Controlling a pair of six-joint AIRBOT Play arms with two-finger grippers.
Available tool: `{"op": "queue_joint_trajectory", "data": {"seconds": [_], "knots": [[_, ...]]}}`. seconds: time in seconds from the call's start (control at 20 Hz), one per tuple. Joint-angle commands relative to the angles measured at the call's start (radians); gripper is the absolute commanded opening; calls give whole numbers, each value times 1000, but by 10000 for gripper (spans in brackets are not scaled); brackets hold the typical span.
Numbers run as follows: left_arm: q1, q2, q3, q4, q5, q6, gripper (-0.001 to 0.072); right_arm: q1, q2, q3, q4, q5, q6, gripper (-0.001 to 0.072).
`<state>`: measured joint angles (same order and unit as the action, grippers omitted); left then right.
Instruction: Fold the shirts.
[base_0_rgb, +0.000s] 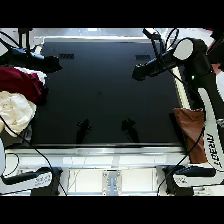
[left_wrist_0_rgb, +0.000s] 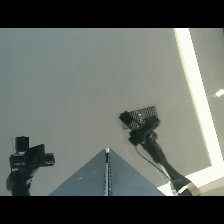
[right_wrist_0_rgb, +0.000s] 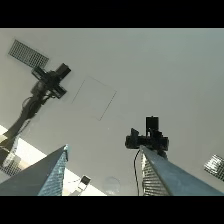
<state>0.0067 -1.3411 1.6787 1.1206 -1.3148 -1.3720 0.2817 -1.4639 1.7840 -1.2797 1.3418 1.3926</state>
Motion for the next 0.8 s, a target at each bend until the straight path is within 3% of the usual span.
{"op": "queue_joint_trajectory", "data": {"seconds": [0.0,0.75], "knots": [[0,0,0,0,0,0,17,1,-1,1,0,0,0,496],[0,-9,-1,0,19,0,16,1,-1,1,1,-32,0,496]]}}
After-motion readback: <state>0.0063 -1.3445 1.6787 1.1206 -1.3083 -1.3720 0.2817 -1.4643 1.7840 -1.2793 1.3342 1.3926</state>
